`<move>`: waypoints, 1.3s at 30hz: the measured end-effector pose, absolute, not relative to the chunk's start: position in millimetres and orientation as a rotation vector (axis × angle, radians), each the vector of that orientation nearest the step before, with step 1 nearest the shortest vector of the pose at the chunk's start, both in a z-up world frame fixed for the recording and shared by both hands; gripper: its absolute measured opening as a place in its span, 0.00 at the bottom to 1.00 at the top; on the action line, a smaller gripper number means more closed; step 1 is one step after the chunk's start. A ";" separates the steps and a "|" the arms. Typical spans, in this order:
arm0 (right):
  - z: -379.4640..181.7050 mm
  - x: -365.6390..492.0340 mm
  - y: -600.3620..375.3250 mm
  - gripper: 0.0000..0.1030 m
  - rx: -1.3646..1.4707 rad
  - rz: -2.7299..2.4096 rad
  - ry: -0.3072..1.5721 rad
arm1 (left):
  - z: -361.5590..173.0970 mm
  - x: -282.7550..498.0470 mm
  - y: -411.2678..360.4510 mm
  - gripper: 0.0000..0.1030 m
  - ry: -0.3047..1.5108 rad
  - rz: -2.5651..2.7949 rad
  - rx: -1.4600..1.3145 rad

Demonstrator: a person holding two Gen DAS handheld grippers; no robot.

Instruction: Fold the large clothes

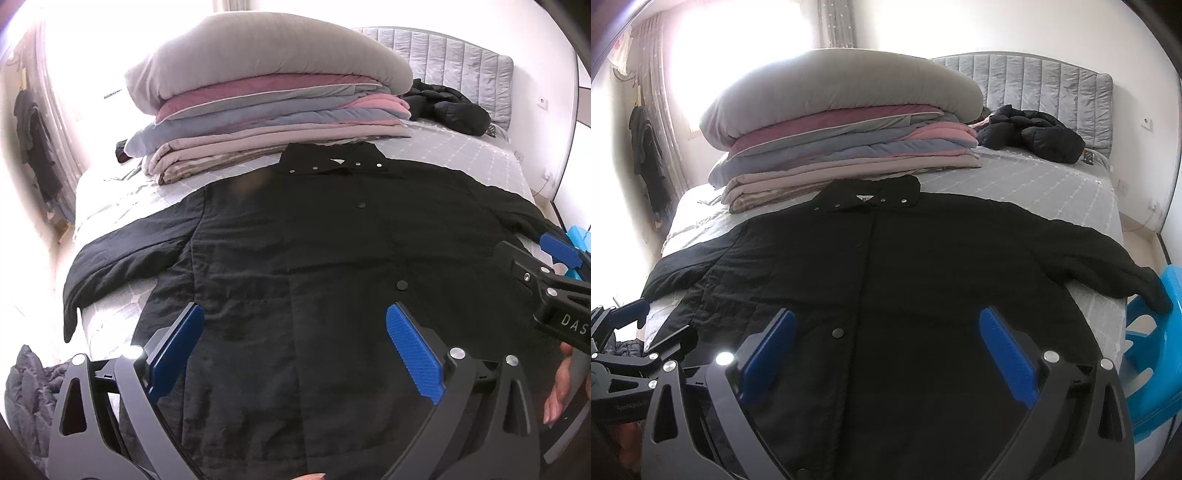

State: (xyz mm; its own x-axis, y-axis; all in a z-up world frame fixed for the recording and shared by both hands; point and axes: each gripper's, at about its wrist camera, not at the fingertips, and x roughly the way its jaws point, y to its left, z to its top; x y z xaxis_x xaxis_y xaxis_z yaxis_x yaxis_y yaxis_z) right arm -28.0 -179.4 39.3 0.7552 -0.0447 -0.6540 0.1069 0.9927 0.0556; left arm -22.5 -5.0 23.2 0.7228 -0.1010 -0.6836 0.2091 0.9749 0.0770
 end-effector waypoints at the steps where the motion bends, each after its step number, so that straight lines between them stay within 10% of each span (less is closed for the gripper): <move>1: 38.6 -27.5 -181.1 0.93 0.094 -0.082 0.713 | 23.4 -22.8 -5.1 0.93 0.742 -0.171 0.153; 21: 28.2 -74.5 -456.9 0.93 0.910 -0.363 0.601 | 12.9 -16.4 -7.8 0.93 0.794 -0.247 0.106; 39: -119.8 -72.0 -632.0 0.93 1.489 -0.667 0.358 | -8.6 3.9 -11.9 0.93 0.890 -0.276 0.074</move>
State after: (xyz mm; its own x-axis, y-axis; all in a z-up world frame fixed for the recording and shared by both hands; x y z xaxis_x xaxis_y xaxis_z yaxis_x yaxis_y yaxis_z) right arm -72.0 -632.0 -119.8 0.7742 -0.1871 -0.6046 0.6074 -0.0488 0.7929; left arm 3.9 -11.9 -8.6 0.5966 -0.2074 -0.7753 0.2683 0.9620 -0.0509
